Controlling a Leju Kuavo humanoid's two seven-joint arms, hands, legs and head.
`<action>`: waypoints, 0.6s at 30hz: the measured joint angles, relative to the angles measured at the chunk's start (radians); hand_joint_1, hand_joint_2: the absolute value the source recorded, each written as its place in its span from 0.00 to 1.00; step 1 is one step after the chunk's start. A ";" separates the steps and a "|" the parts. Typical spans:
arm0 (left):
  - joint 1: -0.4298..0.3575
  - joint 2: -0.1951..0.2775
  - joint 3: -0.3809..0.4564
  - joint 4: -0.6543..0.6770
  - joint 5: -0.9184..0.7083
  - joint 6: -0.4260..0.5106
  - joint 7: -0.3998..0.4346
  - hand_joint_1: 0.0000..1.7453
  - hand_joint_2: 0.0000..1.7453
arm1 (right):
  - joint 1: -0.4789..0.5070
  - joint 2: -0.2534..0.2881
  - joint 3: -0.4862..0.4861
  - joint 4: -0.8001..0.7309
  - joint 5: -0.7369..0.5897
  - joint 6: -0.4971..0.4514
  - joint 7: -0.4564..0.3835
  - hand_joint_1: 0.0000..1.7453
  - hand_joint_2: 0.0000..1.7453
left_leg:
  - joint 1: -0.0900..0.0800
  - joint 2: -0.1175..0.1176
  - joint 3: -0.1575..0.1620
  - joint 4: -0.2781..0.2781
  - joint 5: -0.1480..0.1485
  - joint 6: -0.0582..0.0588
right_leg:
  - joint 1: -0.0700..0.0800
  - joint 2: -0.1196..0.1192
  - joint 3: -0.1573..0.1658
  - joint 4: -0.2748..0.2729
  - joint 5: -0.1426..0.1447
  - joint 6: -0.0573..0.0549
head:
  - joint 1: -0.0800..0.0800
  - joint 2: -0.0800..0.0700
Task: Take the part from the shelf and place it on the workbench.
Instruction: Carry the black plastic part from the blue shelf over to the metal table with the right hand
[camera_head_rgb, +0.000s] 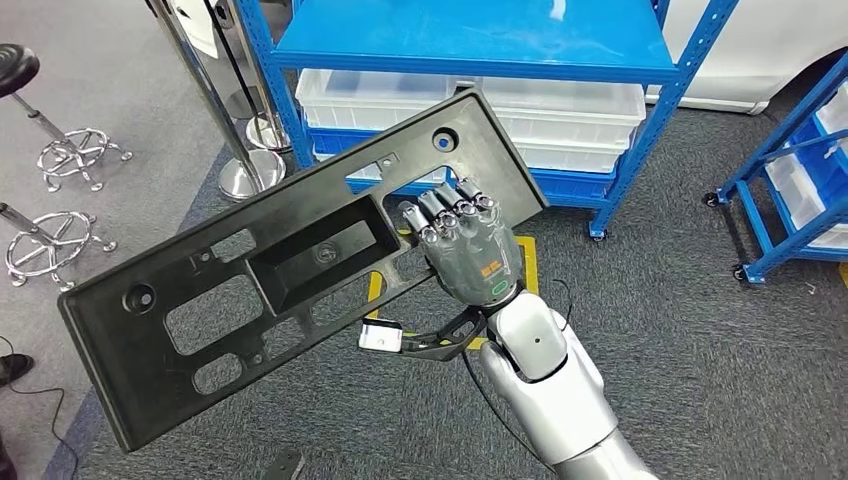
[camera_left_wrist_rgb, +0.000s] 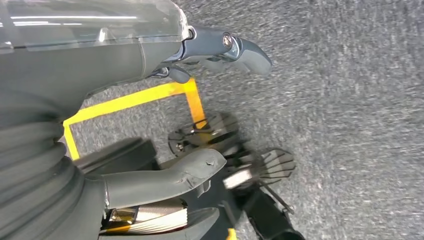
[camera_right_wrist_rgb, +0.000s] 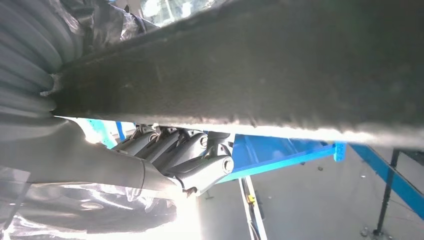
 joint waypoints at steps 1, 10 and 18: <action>-0.002 0.000 0.000 0.000 0.000 0.000 0.000 0.00 1.00 | -0.001 0.000 0.000 0.000 -0.003 0.000 -0.002 1.00 1.00 | -0.003 -0.001 0.031 -0.051 -0.008 0.004 | -0.001 0.000 -0.001 -0.004 0.012 0.006 | 0.000 0.000; -0.005 -0.002 0.000 0.000 0.000 0.000 0.000 0.00 1.00 | -0.005 -0.003 0.000 -0.002 -0.017 0.000 -0.024 1.00 1.00 | -0.008 0.009 -0.067 -0.104 0.109 0.042 | -0.003 0.007 -0.049 0.228 -0.182 0.037 | 0.000 0.000; -0.005 -0.003 0.000 0.000 0.000 0.000 0.002 0.00 1.00 | -0.015 -0.003 0.000 0.001 -0.036 0.000 -0.052 1.00 1.00 | -0.009 0.009 -0.194 -0.054 0.195 0.013 | 0.006 0.009 0.230 -0.031 -0.197 0.022 | 0.000 0.000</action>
